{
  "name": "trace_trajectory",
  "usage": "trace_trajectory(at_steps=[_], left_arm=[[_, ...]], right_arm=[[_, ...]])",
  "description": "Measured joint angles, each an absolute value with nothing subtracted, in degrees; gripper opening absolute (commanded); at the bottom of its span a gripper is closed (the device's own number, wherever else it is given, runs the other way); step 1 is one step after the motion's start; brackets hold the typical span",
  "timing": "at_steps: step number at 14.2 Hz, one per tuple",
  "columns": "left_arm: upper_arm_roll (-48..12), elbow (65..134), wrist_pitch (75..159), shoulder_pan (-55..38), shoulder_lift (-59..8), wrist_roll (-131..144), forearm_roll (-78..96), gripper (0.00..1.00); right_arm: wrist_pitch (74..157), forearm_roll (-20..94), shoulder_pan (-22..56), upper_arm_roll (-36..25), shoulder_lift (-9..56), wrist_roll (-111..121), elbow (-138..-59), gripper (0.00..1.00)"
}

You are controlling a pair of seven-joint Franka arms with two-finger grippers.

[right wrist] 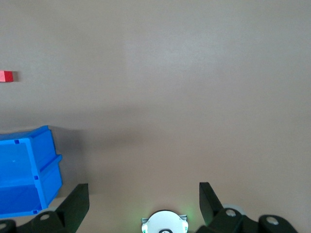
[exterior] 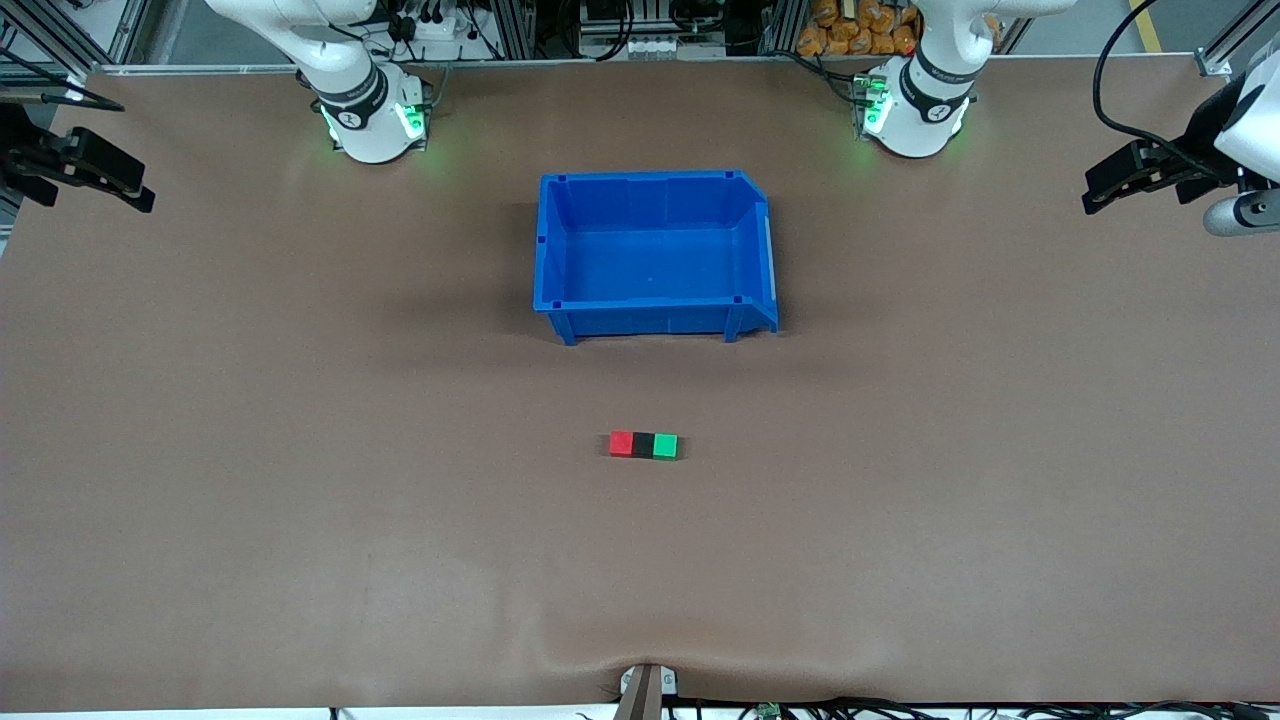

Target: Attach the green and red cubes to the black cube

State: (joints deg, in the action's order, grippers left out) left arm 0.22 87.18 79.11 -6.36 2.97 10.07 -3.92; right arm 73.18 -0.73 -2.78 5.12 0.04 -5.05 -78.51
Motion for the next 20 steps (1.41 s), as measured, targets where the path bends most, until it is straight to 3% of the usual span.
trace_trajectory(at_steps=[10,20], left_arm=[[0.0,87.2,79.1,-6.5,3.0,10.1,-3.9,1.0],[-0.2,87.2,79.1,-6.7,2.7,10.1,-3.9,1.0]], right_arm=[[82.0,-0.7,-2.8,2.8,-1.5,-2.4,-85.7,1.0],[83.0,-0.7,-2.8,2.8,-1.8,-0.9,-86.6,1.0]])
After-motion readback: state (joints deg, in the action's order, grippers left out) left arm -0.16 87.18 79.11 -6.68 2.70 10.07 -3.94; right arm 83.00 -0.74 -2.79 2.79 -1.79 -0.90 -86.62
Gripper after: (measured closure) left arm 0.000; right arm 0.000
